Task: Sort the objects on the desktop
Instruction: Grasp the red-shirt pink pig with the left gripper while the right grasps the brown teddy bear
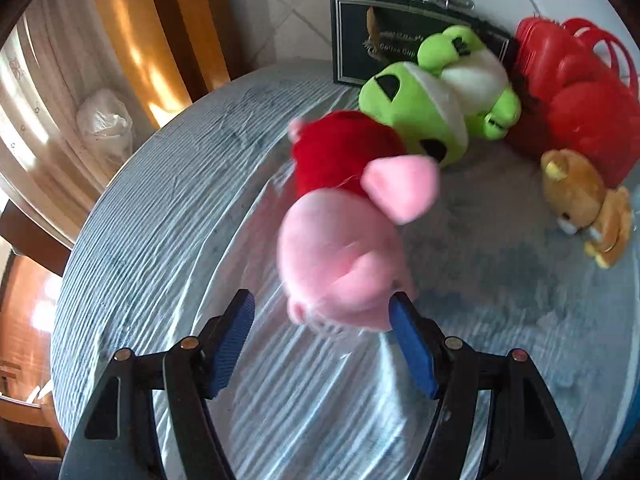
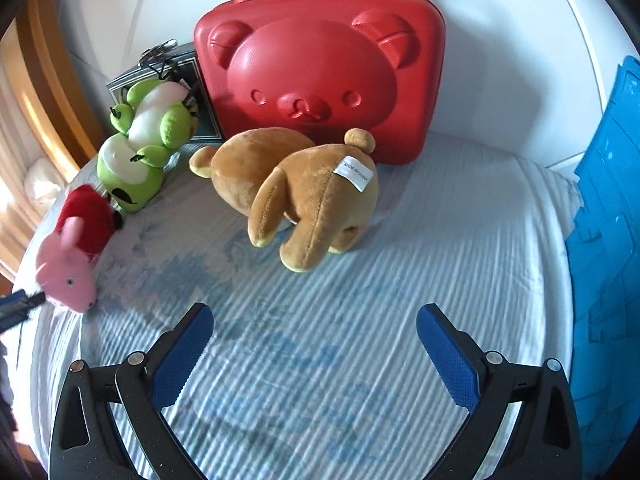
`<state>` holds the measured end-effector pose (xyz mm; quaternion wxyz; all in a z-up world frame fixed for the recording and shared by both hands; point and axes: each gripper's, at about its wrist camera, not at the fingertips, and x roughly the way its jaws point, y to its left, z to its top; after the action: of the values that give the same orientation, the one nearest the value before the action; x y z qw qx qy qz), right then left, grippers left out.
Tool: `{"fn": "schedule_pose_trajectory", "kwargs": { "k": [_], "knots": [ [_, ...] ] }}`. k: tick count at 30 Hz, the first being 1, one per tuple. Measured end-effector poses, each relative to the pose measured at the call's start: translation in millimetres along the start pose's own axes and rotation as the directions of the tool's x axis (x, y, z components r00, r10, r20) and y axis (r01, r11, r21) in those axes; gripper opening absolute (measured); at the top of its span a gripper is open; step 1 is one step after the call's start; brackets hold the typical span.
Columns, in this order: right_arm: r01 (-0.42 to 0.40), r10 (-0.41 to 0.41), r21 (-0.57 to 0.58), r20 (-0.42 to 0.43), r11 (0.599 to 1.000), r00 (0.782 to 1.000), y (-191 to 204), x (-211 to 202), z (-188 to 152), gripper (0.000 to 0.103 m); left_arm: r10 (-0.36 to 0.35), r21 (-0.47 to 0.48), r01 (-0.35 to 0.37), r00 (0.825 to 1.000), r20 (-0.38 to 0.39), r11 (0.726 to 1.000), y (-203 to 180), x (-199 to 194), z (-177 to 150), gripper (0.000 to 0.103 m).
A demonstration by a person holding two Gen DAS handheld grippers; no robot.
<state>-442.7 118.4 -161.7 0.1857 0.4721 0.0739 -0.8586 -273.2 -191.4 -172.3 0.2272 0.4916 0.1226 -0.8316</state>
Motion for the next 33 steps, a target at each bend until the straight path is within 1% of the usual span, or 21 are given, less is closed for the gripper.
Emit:
{"fn": "schedule_pose_trajectory", "kwargs": {
  "k": [1, 3, 5, 8, 9, 11, 12, 15, 16, 17, 18, 19, 20, 22, 23, 24, 25, 27, 31, 32, 33],
  "knots": [
    [-0.001, 0.001, 0.001, -0.004, 1.0, 1.0, 0.4, 1.7, 1.4, 0.103, -0.005, 0.001, 0.005, 1.0, 0.008, 1.0, -4.9, -0.9, 5.8, 0.069],
    [-0.004, 0.004, 0.004, -0.011, 1.0, 1.0, 1.8, 6.7, 3.2, 0.103, 0.054, 0.008, -0.053, 0.999, -0.001, 0.999, -10.8, 13.0, 17.5, 0.069],
    [-0.01, 0.01, -0.002, -0.021, 1.0, 1.0, 3.8, 11.3, 3.6, 0.103, 0.063, -0.014, -0.063, 0.998, -0.017, 0.998, 5.0, 34.6, 22.0, 0.069],
    [-0.005, 0.004, -0.023, -0.031, 1.0, 1.0, 6.0, 17.1, 2.4, 0.103, 0.076, -0.056, -0.077, 0.997, -0.02, 0.995, 20.2, 42.1, 11.2, 0.069],
    [-0.002, 0.001, -0.022, -0.035, 1.0, 0.999, 5.3, 19.4, 2.4, 0.103, 0.065, -0.076, -0.067, 0.998, -0.028, 0.995, 27.1, 45.7, 6.9, 0.069],
    [0.001, -0.002, -0.012, -0.045, 1.0, 0.999, 3.6, 26.0, 3.3, 0.103, 0.012, -0.116, -0.016, 0.999, -0.033, 0.993, 32.1, 46.1, 0.5, 0.07],
    [0.001, -0.001, -0.009, -0.049, 1.0, 0.999, 3.5, 28.9, 3.6, 0.103, 0.008, -0.123, -0.011, 0.999, -0.032, 0.992, 33.7, 45.6, 1.2, 0.069],
    [-0.008, 0.007, -0.018, -0.063, 1.0, 0.998, 6.7, 35.7, 5.0, 0.103, 0.03, -0.13, -0.029, 0.999, 0.011, 0.991, 32.9, 35.1, 9.0, 0.069],
    [-0.01, 0.009, -0.02, -0.062, 1.0, 0.998, 6.8, 34.7, 6.1, 0.103, 0.028, -0.133, -0.025, 0.999, 0.022, 0.991, 32.5, 33.5, 14.9, 0.071],
    [-0.011, 0.01, -0.019, -0.061, 1.0, 0.998, 6.6, 36.0, 7.9, 0.103, 0.035, -0.123, -0.032, 0.999, 0.016, 0.992, 31.0, 35.2, 19.8, 0.074],
    [-0.011, 0.01, -0.017, -0.06, 1.0, 0.998, 6.6, 37.0, 10.3, 0.103, 0.055, -0.103, -0.054, 0.999, -0.001, 0.993, 28.6, 39.9, 24.0, 0.079],
    [-0.012, 0.012, -0.013, -0.057, 1.0, 0.998, 5.1, 37.3, 13.8, 0.103, 0.104, -0.065, -0.106, 0.994, -0.033, 0.992, 24.6, 50.9, 28.6, 0.079],
    [-0.01, 0.009, -0.006, -0.049, 1.0, 0.999, 3.6, 37.7, 18.6, 0.103, 0.128, -0.042, -0.131, 0.99, -0.061, 0.991, 23.9, 59.0, 29.1, 0.081],
    [0.002, -0.002, 0.011, -0.042, 1.0, 0.999, -0.2, 40.9, 28.3, 0.103, 0.105, -0.038, -0.11, 0.987, -0.125, 0.993, 24.4, 76.7, 28.1, 0.092],
    [0.008, -0.008, 0.015, -0.04, 1.0, 0.999, -2.0, 43.5, 32.3, 0.103, 0.108, -0.031, -0.114, 0.984, -0.144, 0.993, 23.7, 83.0, 25.7, 0.095],
    [0.019, -0.018, 0.019, -0.039, 1.0, 0.999, -3.8, 46.6, 36.1, 0.103, 0.123, -0.021, -0.127, 0.982, -0.144, 0.992, 21.7, 87.8, 22.9, 0.101],
    [0.032, -0.031, 0.03, -0.042, 0.999, 0.999, -7.3, 53.1, 41.5, 0.103, 0.124, -0.021, -0.129, 0.981, -0.151, 0.991, 20.5, 92.3, 20.4, 0.102],
    [0.028, -0.026, 0.049, -0.054, 0.998, 0.998, -11.2, 63.1, 46.9, 0.103, 0.118, -0.038, -0.126, 0.981, -0.155, 0.991, 19.1, 98.2, 16.7, 0.103],
    [-0.018, 0.026, 0.092, -0.088, 0.996, 0.996, -13.8, 81.2, 51.2, 0.102, 0.114, -0.073, -0.125, 0.984, -0.14, 0.99, 18.4, 98.0, 14.9, 0.102],
    [-0.029, 0.038, 0.093, -0.09, 0.995, 0.995, -12.7, 82.2, 51.0, 0.091, 0.11, -0.077, -0.121, 0.985, -0.136, 0.99, 18.7, 97.0, 13.1, 0.101],
    [-0.047, 0.055, 0.092, -0.091, 0.995, 0.994, -11.2, 82.4, 50.6, 0.064, 0.102, -0.08, -0.113, 0.986, -0.131, 0.99, 19.0, 93.7, 9.1, 0.1]
  ]
}}
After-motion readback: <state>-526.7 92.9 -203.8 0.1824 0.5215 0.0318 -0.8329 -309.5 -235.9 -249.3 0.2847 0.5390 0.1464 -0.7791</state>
